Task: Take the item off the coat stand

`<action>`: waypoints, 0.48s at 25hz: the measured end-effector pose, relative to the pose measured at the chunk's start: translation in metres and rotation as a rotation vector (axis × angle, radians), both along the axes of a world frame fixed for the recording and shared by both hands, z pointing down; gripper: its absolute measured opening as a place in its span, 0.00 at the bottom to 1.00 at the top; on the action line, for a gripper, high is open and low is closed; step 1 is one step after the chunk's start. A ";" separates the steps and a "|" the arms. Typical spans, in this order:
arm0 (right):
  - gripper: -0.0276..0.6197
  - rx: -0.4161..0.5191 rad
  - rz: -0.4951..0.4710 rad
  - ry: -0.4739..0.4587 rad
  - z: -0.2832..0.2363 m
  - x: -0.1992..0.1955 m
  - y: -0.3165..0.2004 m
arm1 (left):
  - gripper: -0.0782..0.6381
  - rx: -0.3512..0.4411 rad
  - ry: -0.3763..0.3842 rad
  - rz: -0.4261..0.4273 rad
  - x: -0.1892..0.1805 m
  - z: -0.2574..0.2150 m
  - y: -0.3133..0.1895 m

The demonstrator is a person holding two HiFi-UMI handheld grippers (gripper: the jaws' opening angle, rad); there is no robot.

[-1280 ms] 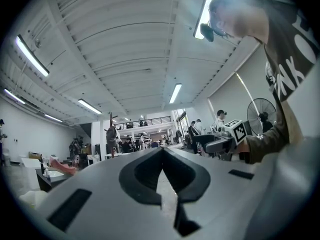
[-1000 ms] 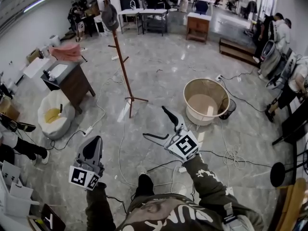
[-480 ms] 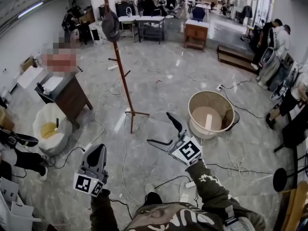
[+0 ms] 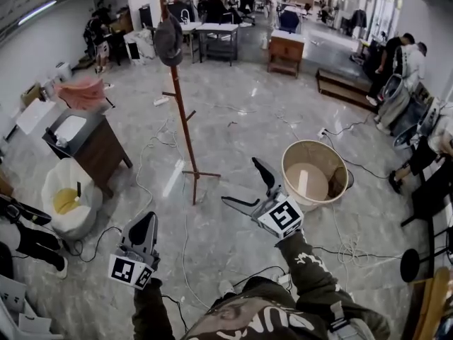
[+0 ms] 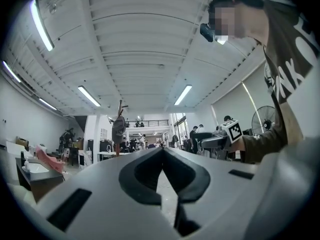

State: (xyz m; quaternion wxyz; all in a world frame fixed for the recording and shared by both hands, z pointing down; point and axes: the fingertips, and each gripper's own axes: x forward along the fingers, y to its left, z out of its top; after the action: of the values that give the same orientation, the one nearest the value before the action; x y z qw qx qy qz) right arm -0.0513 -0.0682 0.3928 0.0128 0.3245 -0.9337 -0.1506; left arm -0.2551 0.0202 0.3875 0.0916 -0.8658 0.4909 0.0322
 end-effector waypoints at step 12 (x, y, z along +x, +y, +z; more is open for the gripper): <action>0.86 -0.020 0.002 -0.026 0.014 -0.020 -0.092 | 0.11 -0.028 -0.012 -0.008 -0.026 0.015 -0.089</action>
State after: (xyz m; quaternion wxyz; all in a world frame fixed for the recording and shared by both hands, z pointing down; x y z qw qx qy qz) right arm -0.0713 -0.1604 0.4065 0.0038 0.3275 -0.9348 -0.1372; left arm -0.2814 -0.0688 0.4023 0.0826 -0.8651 0.4943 0.0196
